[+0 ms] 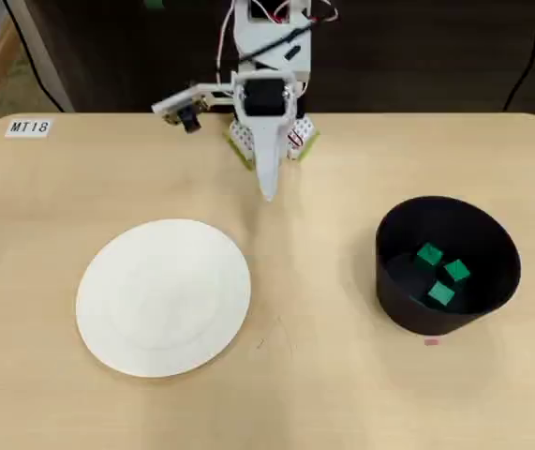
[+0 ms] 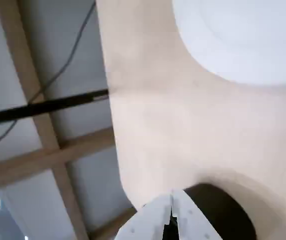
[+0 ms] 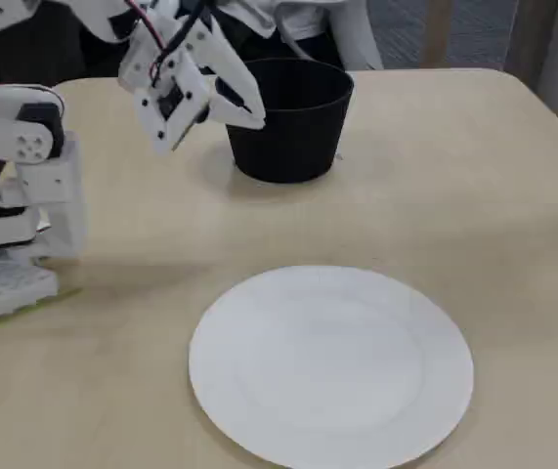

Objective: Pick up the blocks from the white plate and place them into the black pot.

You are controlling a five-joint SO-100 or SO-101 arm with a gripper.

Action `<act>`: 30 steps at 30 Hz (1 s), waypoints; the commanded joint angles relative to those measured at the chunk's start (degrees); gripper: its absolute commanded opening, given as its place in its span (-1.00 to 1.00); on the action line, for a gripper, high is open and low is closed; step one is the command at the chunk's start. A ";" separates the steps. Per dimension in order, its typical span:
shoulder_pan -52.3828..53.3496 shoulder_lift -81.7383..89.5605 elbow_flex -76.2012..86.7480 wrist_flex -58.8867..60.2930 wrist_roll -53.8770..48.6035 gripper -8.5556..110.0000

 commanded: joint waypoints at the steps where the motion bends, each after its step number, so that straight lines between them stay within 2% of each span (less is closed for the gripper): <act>1: -0.35 8.61 8.09 0.18 0.53 -0.90; 4: -0.26 17.40 15.21 2.64 0.35 -0.90; 13: 0.35 17.40 23.29 2.72 -2.99 -0.90; 28: -0.70 17.40 25.75 2.29 -4.92 -0.90; 30: -1.58 17.40 25.75 2.29 -5.71 -0.82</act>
